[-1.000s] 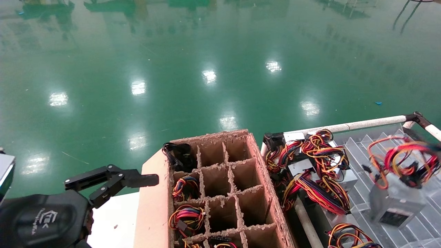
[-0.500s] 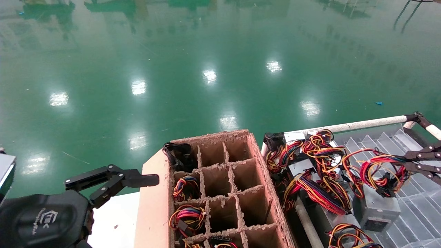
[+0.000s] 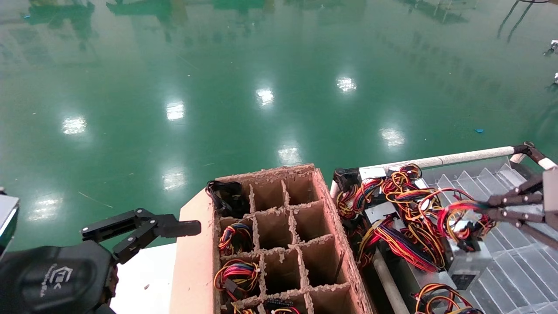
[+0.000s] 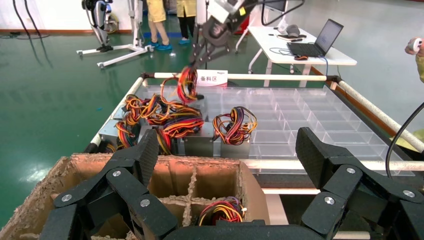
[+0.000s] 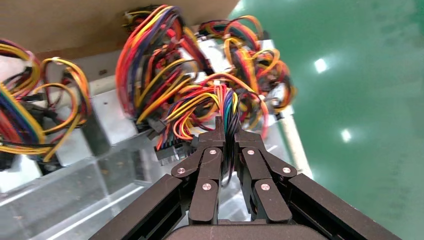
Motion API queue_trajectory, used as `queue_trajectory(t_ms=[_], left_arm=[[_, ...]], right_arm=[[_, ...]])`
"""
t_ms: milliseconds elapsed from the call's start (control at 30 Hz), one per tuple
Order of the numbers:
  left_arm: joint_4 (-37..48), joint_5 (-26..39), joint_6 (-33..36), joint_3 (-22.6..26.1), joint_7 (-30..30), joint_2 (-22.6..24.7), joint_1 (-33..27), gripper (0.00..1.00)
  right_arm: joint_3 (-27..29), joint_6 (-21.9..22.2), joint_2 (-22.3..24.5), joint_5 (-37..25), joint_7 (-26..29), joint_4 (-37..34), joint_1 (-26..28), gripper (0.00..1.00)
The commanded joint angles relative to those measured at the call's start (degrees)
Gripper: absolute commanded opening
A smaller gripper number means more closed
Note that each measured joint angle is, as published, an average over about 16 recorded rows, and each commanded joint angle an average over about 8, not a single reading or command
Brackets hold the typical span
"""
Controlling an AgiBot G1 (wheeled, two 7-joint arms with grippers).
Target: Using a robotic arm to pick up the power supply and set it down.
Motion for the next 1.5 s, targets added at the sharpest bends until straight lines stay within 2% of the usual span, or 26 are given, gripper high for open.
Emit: queue_trajectory(t_ms=[33,633,667,700,867,933,967,1500], left_arm=[[0.00,0.00,0.00,0.00,0.00,0.00,0.00,1.00],[0.00,-0.02,-0.01,0.03,0.02,-0.01,-0.01,1.00],[0.00,-0.02,-0.01,0.03,0.02,-0.01,-0.01,1.00],[0.00,-0.02,-0.01,0.04,0.02,-0.01,-0.01,1.00],[0.00,-0.03,-0.02,0.04,0.02,-0.02,-0.01,1.00],[0.00,-0.03,-0.02,0.04,0.02,-0.02,0.00,1.00],[0.01,-0.03,-0.03,0.04,0.02,-0.02,0.00,1.00],[0.02,-0.04,-0.03,0.04,0.03,-0.02,0.00,1.00]], right_arm=[[-0.38,0.10,-0.41,-0.23,0.03,-0.55,-0.42,0.00],[-0.49,2.16,0.96,0.35,-2.25,-3.71,-4.07,0.01],[-0.53,2.42,0.89,0.28,-2.38,-3.88,-4.25,0.05],[-0.56,2.68,0.79,0.19,-2.50,-4.05,-4.40,0.14],[-0.71,3.68,0.27,-0.22,-2.69,-4.76,-4.86,0.77],[-0.75,3.85,0.13,-0.29,-2.64,-4.93,-4.91,0.97],[-0.76,3.88,0.09,-0.30,-2.60,-4.98,-4.92,1.00],[-0.64,3.79,0.06,-0.02,-2.48,-5.00,-4.77,1.00]])
